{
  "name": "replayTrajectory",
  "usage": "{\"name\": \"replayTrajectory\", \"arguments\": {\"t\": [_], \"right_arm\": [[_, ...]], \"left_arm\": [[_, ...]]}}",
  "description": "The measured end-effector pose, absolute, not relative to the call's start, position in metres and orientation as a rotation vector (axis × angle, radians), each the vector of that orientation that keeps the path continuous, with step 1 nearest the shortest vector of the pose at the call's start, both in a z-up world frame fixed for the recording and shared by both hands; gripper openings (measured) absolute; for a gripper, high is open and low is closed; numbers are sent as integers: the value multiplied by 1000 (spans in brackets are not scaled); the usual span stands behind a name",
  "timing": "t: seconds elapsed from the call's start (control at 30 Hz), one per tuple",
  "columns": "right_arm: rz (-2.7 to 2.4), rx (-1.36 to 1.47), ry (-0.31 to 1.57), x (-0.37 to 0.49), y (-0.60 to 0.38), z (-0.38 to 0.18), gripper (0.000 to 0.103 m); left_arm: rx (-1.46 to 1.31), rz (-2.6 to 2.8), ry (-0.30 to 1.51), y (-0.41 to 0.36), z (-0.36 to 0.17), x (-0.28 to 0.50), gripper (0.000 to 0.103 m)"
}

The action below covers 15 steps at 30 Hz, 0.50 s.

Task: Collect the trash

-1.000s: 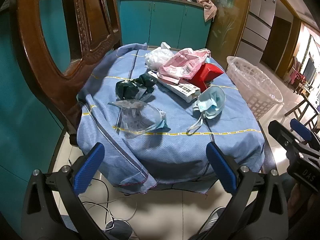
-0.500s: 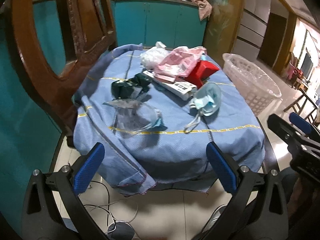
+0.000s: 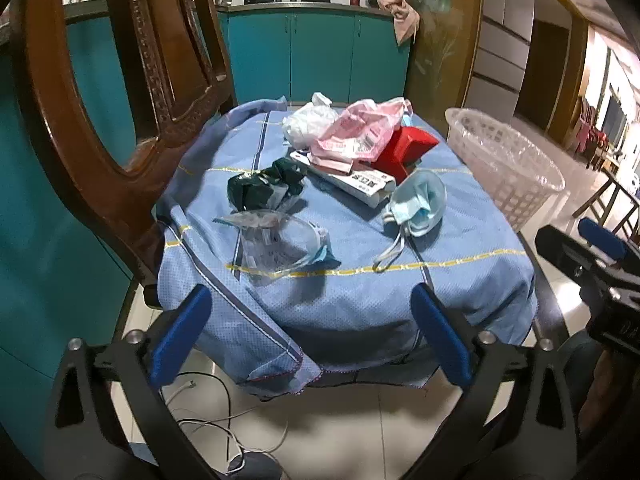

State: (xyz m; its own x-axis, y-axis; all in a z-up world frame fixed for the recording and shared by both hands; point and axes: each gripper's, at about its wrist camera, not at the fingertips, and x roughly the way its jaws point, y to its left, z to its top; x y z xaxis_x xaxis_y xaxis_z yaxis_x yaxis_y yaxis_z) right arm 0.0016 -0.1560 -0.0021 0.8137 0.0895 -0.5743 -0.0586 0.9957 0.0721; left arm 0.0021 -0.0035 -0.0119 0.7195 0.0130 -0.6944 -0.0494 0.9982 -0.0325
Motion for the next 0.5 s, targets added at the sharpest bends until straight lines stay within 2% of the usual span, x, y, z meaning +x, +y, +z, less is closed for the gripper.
{"name": "replayTrajectory", "arguments": {"t": [0.3,0.37,0.5], "right_arm": [[100,72,620,5,-169,-2,100],[102,74,621,5,-168,-3,100],[116,89,631,7,-171,-4,100]], "left_arm": [[-77,6,731,-7,-17,4,95],[-54,29,712,-9,-17,4,98],[-166,19,752,8,-21,13,98]]}}
